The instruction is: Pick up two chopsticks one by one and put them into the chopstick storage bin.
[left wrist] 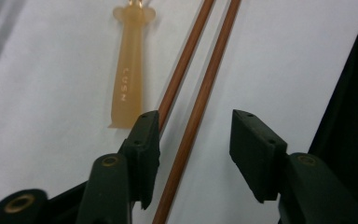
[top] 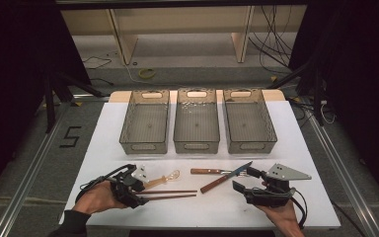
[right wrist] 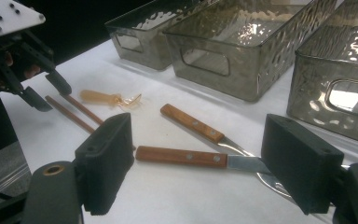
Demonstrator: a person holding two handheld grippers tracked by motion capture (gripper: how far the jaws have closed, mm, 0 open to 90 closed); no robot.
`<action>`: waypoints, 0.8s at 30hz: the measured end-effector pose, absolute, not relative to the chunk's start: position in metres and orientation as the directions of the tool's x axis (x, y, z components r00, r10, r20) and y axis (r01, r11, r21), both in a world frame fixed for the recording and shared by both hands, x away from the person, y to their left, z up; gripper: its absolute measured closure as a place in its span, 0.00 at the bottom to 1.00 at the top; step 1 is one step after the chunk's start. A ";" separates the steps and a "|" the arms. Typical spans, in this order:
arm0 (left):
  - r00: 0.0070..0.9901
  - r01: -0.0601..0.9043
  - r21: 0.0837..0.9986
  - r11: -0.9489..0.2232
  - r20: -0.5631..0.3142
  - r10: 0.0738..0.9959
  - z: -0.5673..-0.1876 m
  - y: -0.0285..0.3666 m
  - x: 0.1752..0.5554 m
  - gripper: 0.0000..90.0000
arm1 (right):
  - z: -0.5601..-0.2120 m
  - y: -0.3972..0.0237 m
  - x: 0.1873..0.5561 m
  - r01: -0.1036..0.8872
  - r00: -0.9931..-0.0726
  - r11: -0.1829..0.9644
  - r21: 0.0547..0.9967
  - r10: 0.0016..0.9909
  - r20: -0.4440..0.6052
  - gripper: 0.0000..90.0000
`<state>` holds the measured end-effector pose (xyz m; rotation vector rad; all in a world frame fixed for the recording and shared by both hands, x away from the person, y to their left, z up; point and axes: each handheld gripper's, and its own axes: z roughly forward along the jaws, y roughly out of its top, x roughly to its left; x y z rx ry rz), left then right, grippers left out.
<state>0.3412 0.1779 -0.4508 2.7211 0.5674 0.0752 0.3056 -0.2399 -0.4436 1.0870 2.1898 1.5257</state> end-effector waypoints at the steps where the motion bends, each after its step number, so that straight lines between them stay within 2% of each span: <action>1: 0.920 0.375 0.350 -0.858 -0.025 0.392 -0.452 0.178 0.341 0.61 | -0.444 -0.240 0.306 0.428 -0.687 0.170 0.888 0.699 0.197 0.29; 7: 0.926 0.364 0.325 -0.873 -0.026 0.377 -0.456 0.180 0.343 0.70 | -0.444 -0.239 0.306 0.432 -0.689 0.172 0.886 0.697 0.201 0.29; 18: 0.927 0.365 0.271 -0.890 -0.023 0.374 -0.465 0.183 0.347 0.76 | -0.445 -0.238 0.306 0.433 -0.695 0.178 0.884 0.690 0.202 0.29; 24: 0.930 0.359 0.258 -0.897 -0.019 0.367 -0.465 0.183 0.346 0.83 | -0.445 -0.239 0.307 0.439 -0.698 0.172 0.882 0.684 0.213 0.29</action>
